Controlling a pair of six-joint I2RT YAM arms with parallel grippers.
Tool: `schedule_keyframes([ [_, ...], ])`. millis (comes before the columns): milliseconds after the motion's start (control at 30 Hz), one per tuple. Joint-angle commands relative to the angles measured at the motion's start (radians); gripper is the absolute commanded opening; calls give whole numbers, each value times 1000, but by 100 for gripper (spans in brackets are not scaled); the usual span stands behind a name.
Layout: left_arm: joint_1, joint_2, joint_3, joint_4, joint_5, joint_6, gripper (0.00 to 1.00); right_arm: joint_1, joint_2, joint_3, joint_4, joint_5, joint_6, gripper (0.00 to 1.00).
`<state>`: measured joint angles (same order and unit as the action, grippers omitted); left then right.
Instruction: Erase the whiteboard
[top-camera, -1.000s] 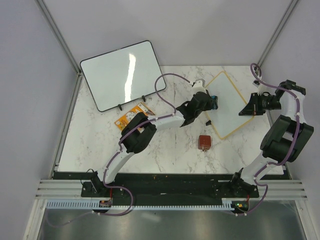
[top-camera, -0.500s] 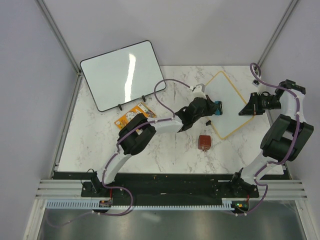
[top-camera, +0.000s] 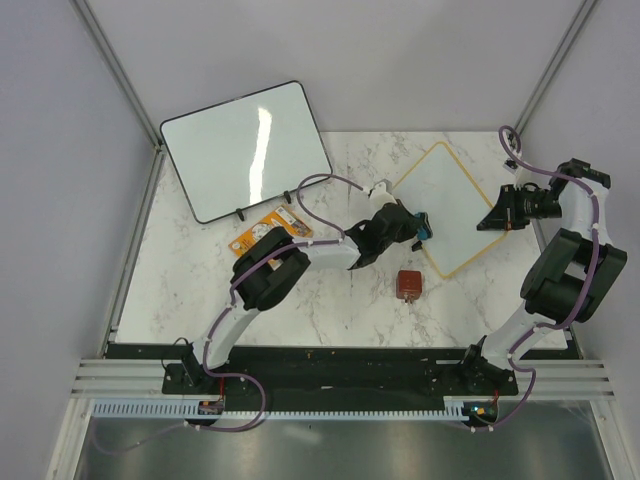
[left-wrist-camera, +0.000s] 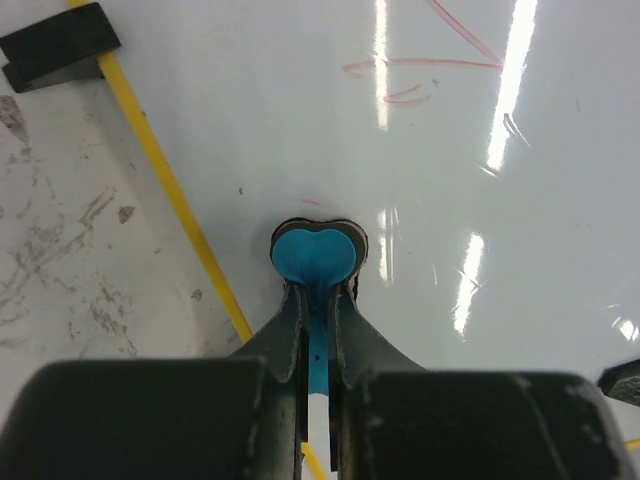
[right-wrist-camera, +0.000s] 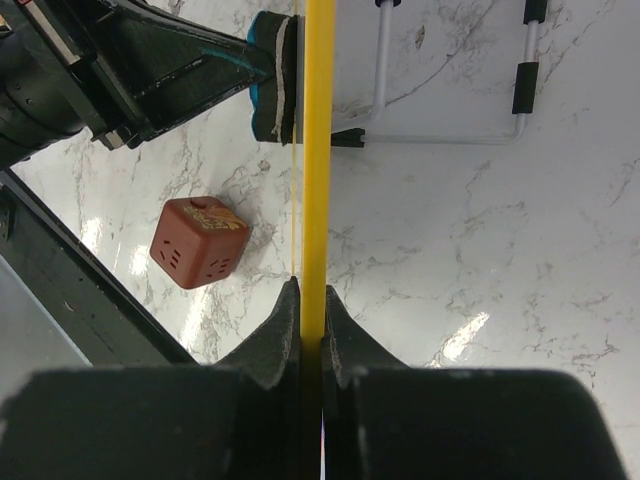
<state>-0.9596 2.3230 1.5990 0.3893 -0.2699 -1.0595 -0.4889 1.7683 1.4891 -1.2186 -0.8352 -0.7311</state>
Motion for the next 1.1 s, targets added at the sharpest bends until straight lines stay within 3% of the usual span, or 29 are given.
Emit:
schedule_keyframes([
  [0, 48, 30, 25, -185, -112, -56, 2, 61, 13, -39, -56, 127, -145, 0],
  [300, 99, 27, 76, -213, -178, -69, 2, 61, 13, -50, -61, 133, -154, 0],
  [600, 81, 62, 182, -132, -20, 18, 2, 61, 17, -47, -59, 133, -154, 0],
  [900, 27, 39, 266, -67, 41, 139, 2, 61, 19, -52, -65, 134, -160, 0],
  [1067, 36, 97, 410, -104, 29, 179, 2, 62, 16, -53, -76, 139, -174, 0],
])
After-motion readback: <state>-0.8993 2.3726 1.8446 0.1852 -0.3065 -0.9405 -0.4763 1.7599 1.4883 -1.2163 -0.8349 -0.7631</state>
